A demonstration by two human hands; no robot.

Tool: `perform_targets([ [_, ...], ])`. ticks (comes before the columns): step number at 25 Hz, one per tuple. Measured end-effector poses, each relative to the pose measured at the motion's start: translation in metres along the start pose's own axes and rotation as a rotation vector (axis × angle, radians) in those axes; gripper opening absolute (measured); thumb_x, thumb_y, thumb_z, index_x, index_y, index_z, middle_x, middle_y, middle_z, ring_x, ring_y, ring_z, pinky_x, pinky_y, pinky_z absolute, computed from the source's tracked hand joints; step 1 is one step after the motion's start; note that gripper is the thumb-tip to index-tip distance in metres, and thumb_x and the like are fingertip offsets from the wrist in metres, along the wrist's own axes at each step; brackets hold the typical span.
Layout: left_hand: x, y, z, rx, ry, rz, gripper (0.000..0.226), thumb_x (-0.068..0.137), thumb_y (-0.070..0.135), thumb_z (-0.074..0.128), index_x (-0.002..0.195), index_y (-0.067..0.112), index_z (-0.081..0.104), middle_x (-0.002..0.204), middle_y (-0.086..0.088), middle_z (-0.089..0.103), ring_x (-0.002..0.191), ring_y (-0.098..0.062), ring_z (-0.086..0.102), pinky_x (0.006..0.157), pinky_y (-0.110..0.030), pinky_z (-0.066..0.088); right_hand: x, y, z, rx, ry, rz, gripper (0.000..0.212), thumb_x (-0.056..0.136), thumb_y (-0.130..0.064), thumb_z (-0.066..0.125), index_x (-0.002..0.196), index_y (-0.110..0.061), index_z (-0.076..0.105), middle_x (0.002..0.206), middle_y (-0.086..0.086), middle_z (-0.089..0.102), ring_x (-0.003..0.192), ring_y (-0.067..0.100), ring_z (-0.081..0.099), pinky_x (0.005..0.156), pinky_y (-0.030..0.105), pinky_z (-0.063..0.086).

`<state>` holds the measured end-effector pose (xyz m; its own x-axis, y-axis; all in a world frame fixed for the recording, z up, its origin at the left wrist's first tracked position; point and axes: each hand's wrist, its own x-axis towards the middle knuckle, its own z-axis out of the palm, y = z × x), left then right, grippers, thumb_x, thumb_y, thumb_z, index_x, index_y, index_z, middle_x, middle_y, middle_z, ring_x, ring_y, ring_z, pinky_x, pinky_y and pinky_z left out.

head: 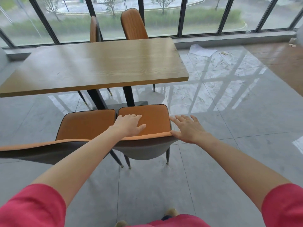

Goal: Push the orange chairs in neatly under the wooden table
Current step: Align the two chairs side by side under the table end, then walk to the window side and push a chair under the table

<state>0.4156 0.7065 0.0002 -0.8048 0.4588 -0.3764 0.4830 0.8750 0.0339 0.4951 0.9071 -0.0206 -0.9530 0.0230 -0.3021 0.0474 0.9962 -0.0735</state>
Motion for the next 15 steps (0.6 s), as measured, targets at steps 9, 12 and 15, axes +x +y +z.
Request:
perform_targets([
  [9,0.076,0.108,-0.017,0.037,0.039,0.121,0.068,0.096,0.049,0.037,0.152,0.019,0.013,0.160,-0.005,0.015,0.148,-0.027,0.015,0.118,-0.047,0.017,-0.016,0.128,0.000,0.029,-0.026,0.140,0.066,0.096,-0.041,0.039,0.151,-0.026,0.006,0.159,0.002,0.013,0.147,0.020,0.012,0.118,0.045,0.007],
  [12,0.106,0.139,-0.023,0.052,0.026,0.183,0.068,0.096,0.047,0.038,0.152,0.017,0.012,0.160,-0.007,0.014,0.148,-0.027,0.012,0.119,-0.047,0.017,-0.008,0.159,0.001,0.045,-0.036,0.172,0.067,0.096,-0.042,0.040,0.151,-0.027,0.005,0.160,0.002,0.011,0.147,0.020,0.011,0.118,0.045,0.006],
  [15,0.146,0.170,-0.030,0.095,-0.008,0.211,0.068,0.097,0.048,0.036,0.151,0.015,0.012,0.159,-0.008,0.015,0.147,-0.028,0.014,0.118,-0.047,0.016,0.008,0.194,-0.002,0.058,-0.051,0.213,0.068,0.096,-0.042,0.041,0.151,-0.027,0.004,0.160,0.002,0.009,0.147,0.020,0.010,0.118,0.045,0.007],
])
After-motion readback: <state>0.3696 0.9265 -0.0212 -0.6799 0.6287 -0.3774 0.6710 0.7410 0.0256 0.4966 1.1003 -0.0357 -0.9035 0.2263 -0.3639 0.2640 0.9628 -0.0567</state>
